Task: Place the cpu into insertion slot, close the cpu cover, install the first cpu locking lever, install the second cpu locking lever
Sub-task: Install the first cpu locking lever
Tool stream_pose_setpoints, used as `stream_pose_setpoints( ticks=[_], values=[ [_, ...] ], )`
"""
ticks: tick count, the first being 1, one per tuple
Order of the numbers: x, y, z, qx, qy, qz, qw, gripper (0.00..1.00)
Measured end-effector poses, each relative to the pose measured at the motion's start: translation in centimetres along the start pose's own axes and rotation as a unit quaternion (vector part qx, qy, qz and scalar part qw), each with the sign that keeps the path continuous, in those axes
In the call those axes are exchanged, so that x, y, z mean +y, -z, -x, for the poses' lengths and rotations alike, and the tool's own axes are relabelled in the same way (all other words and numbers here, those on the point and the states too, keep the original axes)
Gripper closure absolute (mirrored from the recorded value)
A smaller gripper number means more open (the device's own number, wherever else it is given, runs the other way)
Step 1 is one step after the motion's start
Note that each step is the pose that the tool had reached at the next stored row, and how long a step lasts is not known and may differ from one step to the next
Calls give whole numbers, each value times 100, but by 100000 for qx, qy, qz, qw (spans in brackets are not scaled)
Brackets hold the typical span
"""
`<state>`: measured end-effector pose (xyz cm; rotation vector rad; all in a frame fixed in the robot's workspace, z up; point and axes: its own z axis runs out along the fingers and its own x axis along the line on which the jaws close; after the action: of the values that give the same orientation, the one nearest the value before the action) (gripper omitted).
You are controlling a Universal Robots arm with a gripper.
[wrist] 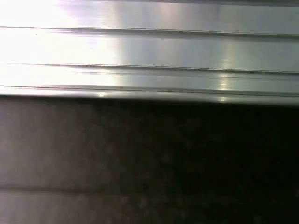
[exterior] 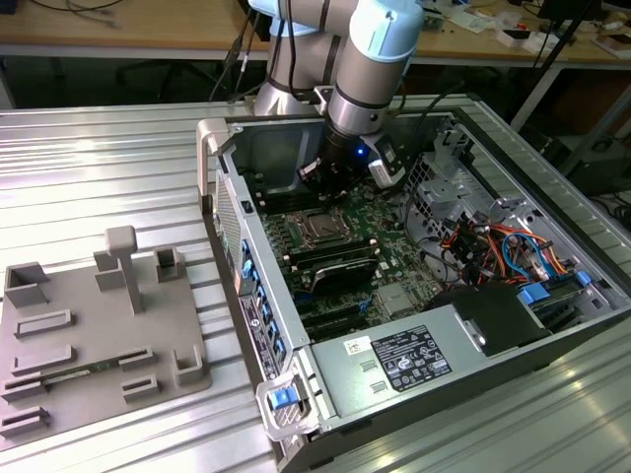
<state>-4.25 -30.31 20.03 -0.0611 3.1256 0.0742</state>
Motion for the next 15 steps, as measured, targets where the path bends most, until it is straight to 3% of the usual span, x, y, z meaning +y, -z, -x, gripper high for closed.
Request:
stream_pose_setpoints(
  ticks=[4,10,15],
  values=[
    [1,9,0,-20,-3,18,100000,89],
    [3,96,1,-4,0,7,100000,89],
    [-12,102,1,-9,-2,11,100000,89]
  ],
)
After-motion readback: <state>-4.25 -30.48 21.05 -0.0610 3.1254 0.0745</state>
